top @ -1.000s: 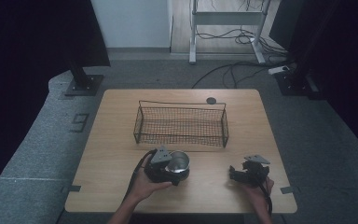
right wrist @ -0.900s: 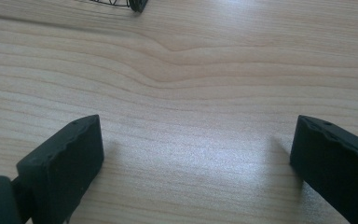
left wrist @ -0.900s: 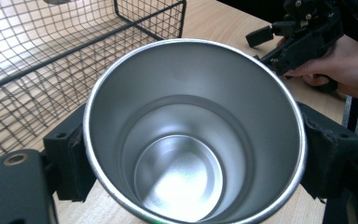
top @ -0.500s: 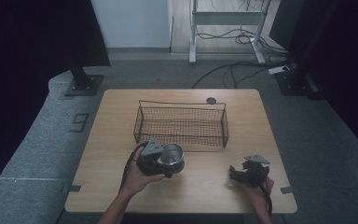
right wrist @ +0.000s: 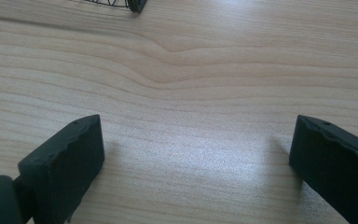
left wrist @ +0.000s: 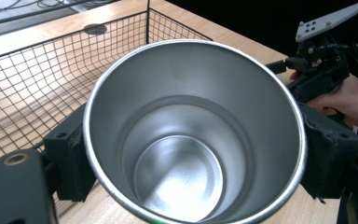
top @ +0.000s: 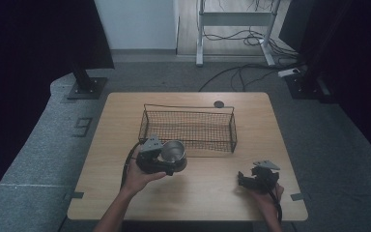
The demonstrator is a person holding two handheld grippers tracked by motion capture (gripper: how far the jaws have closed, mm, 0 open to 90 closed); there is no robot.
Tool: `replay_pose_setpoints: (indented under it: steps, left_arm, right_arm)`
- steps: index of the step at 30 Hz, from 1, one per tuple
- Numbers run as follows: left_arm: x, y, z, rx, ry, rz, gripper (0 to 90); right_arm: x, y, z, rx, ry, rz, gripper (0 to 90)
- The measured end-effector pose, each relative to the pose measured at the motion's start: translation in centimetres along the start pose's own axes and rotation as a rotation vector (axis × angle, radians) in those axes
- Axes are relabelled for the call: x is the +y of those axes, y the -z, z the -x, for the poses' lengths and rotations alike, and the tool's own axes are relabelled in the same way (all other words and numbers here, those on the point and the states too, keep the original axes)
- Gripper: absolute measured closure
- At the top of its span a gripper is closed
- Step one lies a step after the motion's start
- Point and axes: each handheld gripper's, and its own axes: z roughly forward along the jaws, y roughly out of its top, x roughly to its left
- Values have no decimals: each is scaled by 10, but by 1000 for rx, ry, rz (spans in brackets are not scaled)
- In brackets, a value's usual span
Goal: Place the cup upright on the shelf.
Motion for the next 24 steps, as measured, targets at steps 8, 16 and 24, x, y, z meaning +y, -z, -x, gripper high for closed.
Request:
replay_pose_setpoints:
  steps: [8,16,24]
  left_arm:
    - [6,2,-13,26,12,7,149]
    - [15,4,-20,44,12,19,149]
    - [22,4,-26,39,17,23,149]
  right_arm:
    - [0,0,0,0,0,0,31]
    - [0,0,0,0,0,0,31]
    - [0,0,0,0,1,1,31]
